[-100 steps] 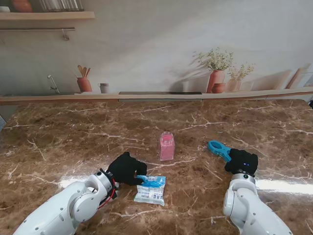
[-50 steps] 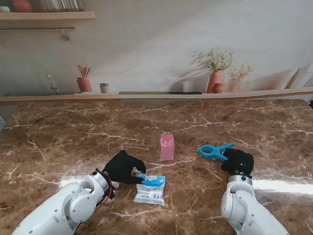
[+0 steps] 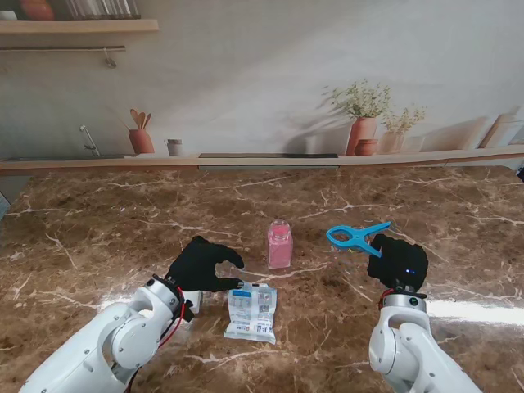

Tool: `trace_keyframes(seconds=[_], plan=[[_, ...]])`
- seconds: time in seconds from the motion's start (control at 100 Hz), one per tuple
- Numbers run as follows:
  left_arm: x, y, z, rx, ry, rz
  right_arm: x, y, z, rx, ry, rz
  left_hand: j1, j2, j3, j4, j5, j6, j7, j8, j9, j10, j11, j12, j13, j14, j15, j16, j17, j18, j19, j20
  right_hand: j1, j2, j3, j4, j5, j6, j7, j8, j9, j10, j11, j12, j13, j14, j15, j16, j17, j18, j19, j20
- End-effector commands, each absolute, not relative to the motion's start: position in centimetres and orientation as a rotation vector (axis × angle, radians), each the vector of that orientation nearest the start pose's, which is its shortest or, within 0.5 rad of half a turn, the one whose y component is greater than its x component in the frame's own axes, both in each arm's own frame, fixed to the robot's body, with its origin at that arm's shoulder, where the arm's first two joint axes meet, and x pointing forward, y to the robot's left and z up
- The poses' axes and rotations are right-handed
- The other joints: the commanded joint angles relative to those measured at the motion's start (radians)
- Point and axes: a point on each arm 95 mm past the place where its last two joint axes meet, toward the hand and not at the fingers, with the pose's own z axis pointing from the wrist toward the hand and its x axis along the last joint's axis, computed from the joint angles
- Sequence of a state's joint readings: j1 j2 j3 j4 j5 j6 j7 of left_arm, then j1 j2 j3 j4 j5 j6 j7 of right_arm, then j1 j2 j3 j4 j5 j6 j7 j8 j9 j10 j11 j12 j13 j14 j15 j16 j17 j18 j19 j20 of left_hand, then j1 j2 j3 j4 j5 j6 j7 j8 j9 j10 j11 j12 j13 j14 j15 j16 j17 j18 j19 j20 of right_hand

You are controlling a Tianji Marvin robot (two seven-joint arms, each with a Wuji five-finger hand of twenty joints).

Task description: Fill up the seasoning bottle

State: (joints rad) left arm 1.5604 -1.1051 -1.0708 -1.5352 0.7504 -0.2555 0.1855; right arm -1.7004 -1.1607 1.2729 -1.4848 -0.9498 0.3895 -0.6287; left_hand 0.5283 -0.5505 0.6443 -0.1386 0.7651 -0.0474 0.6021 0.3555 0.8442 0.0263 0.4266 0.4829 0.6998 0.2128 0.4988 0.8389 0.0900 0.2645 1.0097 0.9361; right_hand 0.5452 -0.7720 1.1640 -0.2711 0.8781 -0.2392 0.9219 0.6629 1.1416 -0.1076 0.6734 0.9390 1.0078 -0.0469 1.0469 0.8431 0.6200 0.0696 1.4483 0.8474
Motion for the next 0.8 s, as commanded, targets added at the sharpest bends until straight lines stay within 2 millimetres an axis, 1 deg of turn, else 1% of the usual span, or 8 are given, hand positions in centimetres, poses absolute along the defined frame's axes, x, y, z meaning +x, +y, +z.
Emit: trace_keyframes(seconds=[0.0,0.11,0.29,0.32,0.45,0.47,0.5,0.79], plan=[[37.1,-5.7,-34.1,-1.284,1.442,-1.981,35.2,-5.7,-35.4,1.159,0.841,1.238,-0.062,0.034,-0.029,0.022,-0.028,0.014,-0.012,0.013,-0.029,0.007,-0.014,-0.013,-0.024,-0.028,-0.014,-0.012,-0.019,-0.029,-0.02,-0.008,0.035,0.014,0.05,-0.018,0.038,-0.048,0.02,0.025,0.023,-0.005,0.013,0.016,0.03,-0.005,0.023,0.021,0.009,-0.008,0.051,-0.006],[37.1,-6.0,-33.1,-1.332,1.35,-2.035,34.5,-4.8,-34.1,1.103,0.824,1.302,-0.057,0.076,-0.116,0.033,-0.026,0.027,-0.032,0.015,-0.034,0.018,-0.022,-0.018,-0.028,-0.021,-0.017,-0.013,-0.016,-0.034,-0.02,-0.002,0.036,0.014,0.05,-0.017,0.039,-0.047,0.018,0.026,0.024,-0.005,0.012,0.016,0.03,-0.005,0.023,0.021,0.009,-0.008,0.051,-0.006],[37.1,-6.6,-31.5,-1.421,1.218,-2.112,33.4,-2.8,-32.1,0.994,0.816,1.406,-0.022,0.159,-0.314,0.054,-0.011,0.079,-0.121,-0.028,-0.037,0.064,-0.061,-0.052,-0.02,0.005,-0.012,-0.015,0.014,-0.042,0.047,0.061,0.034,0.014,0.049,-0.016,0.039,-0.048,0.015,0.026,0.025,-0.006,0.01,0.016,0.031,-0.007,0.021,0.021,0.009,-0.008,0.051,-0.006],[37.1,-6.7,-31.3,-1.431,1.205,-2.124,33.2,-2.5,-31.8,0.978,0.814,1.421,0.009,0.18,-0.394,0.064,-0.004,0.089,-0.137,-0.043,-0.034,0.072,-0.063,-0.07,-0.016,0.01,-0.006,-0.019,0.018,-0.042,0.052,0.076,0.033,0.013,0.049,-0.016,0.039,-0.048,0.015,0.026,0.025,-0.006,0.01,0.017,0.032,-0.008,0.021,0.021,0.009,-0.008,0.051,-0.006],[37.0,-7.3,-30.4,-1.458,1.197,-2.157,32.6,-1.2,-30.5,0.905,0.802,1.478,0.006,0.216,-0.453,0.063,-0.001,0.126,-0.202,-0.084,-0.03,0.1,-0.088,-0.094,-0.013,0.02,0.0,-0.016,0.011,-0.033,0.059,0.085,0.033,0.015,0.049,-0.015,0.038,-0.049,0.013,0.025,0.026,-0.008,0.009,0.017,0.032,-0.008,0.021,0.021,0.009,-0.008,0.051,-0.006],[37.0,-7.3,-30.3,-1.461,1.196,-2.162,32.5,-1.0,-30.4,0.893,0.802,1.485,0.068,0.258,-0.595,0.081,0.0,0.131,-0.217,-0.098,-0.033,0.104,-0.083,-0.11,-0.011,0.019,0.001,-0.017,0.01,-0.029,0.057,0.09,0.032,0.015,0.049,-0.015,0.038,-0.05,0.013,0.026,0.026,-0.008,0.009,0.018,0.032,-0.008,0.021,0.021,0.009,-0.008,0.051,-0.006],[37.0,-7.5,-30.2,-1.469,1.185,-2.175,32.3,-0.8,-30.1,0.875,0.801,1.498,0.085,0.27,-0.644,0.086,0.005,0.141,-0.224,-0.103,-0.03,0.113,-0.085,-0.115,-0.008,0.024,0.008,-0.012,0.009,-0.022,0.063,0.095,0.032,0.015,0.048,-0.015,0.038,-0.05,0.013,0.026,0.025,-0.008,0.009,0.018,0.032,-0.008,0.021,0.021,0.009,-0.008,0.051,-0.006],[36.7,-9.0,-29.0,-1.591,1.115,-2.305,31.1,1.9,-28.2,0.747,0.805,1.602,0.019,0.29,-0.679,0.082,-0.024,0.182,-0.279,-0.129,-0.053,0.156,-0.105,-0.136,-0.018,0.038,0.008,0.0,-0.014,-0.009,0.058,0.103,0.03,0.015,0.048,-0.013,0.039,-0.054,0.012,0.027,0.026,-0.011,0.007,0.02,0.032,-0.013,0.019,0.021,0.009,-0.009,0.05,-0.007]])
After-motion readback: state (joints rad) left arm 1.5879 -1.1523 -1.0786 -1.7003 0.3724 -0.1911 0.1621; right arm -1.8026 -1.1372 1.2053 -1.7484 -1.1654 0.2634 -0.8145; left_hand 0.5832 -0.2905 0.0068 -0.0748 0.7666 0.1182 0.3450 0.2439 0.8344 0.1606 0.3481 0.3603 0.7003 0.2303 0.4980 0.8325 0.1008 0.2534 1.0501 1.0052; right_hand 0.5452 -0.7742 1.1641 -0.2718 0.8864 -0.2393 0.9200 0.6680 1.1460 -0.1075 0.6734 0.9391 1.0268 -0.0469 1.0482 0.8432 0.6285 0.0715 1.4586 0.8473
